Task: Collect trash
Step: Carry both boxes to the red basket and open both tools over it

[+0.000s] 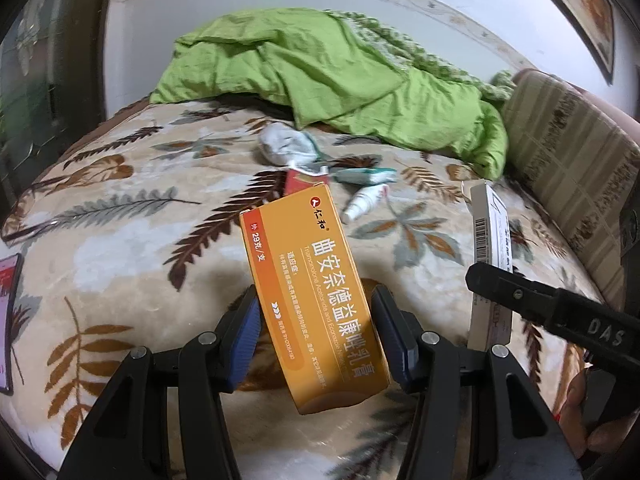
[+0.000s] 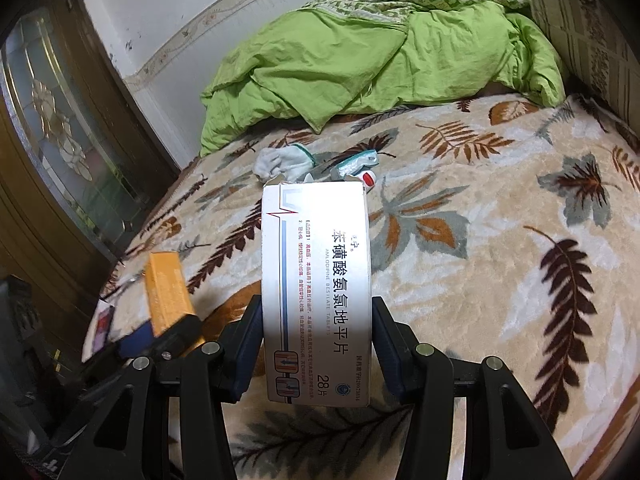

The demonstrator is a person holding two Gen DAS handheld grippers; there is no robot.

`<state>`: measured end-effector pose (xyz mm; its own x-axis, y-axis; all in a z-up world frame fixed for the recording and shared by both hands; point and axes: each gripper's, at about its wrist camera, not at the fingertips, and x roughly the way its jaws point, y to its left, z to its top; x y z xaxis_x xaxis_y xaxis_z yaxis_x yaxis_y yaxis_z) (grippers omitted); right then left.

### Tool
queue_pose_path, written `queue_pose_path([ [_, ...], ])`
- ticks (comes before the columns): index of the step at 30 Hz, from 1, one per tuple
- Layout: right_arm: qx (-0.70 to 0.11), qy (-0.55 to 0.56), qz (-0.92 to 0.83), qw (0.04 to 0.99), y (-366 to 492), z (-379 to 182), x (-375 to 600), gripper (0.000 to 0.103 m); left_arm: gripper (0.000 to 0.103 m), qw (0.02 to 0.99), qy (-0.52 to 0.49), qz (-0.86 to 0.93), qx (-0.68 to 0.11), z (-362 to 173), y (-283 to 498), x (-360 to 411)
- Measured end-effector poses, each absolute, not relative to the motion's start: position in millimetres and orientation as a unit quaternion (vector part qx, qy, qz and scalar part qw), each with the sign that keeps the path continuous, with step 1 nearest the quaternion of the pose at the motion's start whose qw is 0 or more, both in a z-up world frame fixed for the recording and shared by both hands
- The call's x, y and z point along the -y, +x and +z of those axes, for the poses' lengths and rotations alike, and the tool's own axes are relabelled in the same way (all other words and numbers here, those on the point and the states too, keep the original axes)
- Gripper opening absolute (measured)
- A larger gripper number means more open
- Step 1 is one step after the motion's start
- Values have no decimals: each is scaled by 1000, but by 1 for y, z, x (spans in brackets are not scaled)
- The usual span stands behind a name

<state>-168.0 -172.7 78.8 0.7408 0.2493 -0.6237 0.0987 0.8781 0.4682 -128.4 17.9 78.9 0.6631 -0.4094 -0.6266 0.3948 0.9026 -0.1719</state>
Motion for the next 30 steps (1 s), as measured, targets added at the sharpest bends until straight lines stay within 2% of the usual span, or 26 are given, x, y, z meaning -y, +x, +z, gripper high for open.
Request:
queue_pose_path([
  [13,-327,299,-4,896,-291,115,240,55,53,858,31,-369,-357,107,-192,57],
  [22,-319,341,-125,875,-406,115,311,55,53,787,99,-500,-347,128,-270,150],
  [30,-313,381,-221,841,-485,106,362,56,54,695,141,-592,-382,120,-333,224],
])
